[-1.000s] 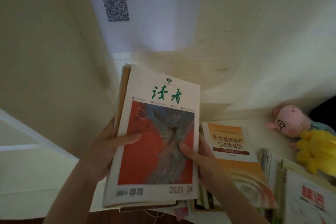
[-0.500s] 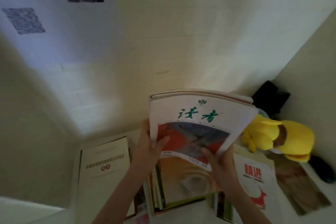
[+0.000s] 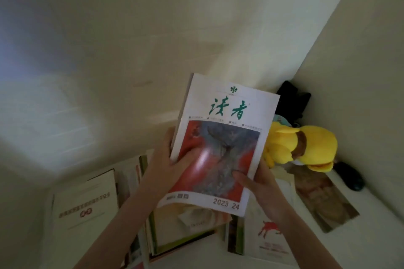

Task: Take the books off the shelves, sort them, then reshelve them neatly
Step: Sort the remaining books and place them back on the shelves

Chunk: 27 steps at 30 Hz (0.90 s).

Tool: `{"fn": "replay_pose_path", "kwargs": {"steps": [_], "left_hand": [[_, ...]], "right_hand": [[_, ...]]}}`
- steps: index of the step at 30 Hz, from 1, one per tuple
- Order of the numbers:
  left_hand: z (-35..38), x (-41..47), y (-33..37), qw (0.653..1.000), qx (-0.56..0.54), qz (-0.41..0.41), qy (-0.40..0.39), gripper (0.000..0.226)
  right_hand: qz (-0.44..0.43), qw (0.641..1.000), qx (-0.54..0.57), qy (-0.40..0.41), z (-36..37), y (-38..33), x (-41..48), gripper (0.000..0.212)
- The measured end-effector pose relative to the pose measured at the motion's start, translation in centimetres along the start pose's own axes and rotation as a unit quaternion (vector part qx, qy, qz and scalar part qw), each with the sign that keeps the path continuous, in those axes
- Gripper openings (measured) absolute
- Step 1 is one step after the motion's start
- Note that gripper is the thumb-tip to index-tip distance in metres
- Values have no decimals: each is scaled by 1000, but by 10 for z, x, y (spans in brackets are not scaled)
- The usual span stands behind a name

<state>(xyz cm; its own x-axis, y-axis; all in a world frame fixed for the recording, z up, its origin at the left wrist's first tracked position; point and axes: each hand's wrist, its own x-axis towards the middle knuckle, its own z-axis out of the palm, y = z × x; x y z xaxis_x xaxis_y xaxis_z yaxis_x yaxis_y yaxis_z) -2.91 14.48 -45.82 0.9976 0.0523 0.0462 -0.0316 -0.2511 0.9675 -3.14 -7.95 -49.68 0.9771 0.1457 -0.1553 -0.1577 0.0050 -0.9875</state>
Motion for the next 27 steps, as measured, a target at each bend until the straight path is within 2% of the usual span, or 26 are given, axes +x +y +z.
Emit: {"fn": "replay_pose_path", "kwargs": {"steps": [2,5,7,8,10,11,12,13,16,18,22,25,27], "left_hand": [[20,2,3,999,-8,-11,-45,50],[50,2,-2,994,-74,-63,-57,44],[65,1,-7,991,-80,-86,-60,41],[69,2,-9,991,-77,-91,-58,41],[73,4,-12,992,-68,-96,-49,41],[74,6,-13,991,-71,-100,-45,41],[75,8,-13,991,-75,-104,-42,42],[76,10,-14,991,-75,-104,-40,43],[81,13,-13,991,-70,-109,-40,40],[85,14,-16,991,-62,-112,-37,39],[89,16,-17,988,-62,-137,-32,35],[89,18,-18,988,-56,-146,-18,33],[87,21,-19,988,-45,-145,-10,34]], "right_hand": [[17,1000,9,-7,-24,0,-2,47],[65,997,-23,-24,-51,13,-5,48],[107,992,-66,27,-70,34,-8,44],[129,980,-117,92,-82,48,-10,51],[199,933,-214,208,-119,98,-10,87],[237,917,-225,229,-131,121,-10,108],[270,914,-204,225,-139,138,-12,121],[295,917,-164,211,-136,136,-16,118],[318,918,-130,199,-128,116,-21,59],[304,921,-140,199,-130,113,-18,40],[303,923,-120,207,-136,117,-14,40],[302,922,-114,214,-142,121,-17,50],[299,923,-99,219,-147,122,-20,47]]}}
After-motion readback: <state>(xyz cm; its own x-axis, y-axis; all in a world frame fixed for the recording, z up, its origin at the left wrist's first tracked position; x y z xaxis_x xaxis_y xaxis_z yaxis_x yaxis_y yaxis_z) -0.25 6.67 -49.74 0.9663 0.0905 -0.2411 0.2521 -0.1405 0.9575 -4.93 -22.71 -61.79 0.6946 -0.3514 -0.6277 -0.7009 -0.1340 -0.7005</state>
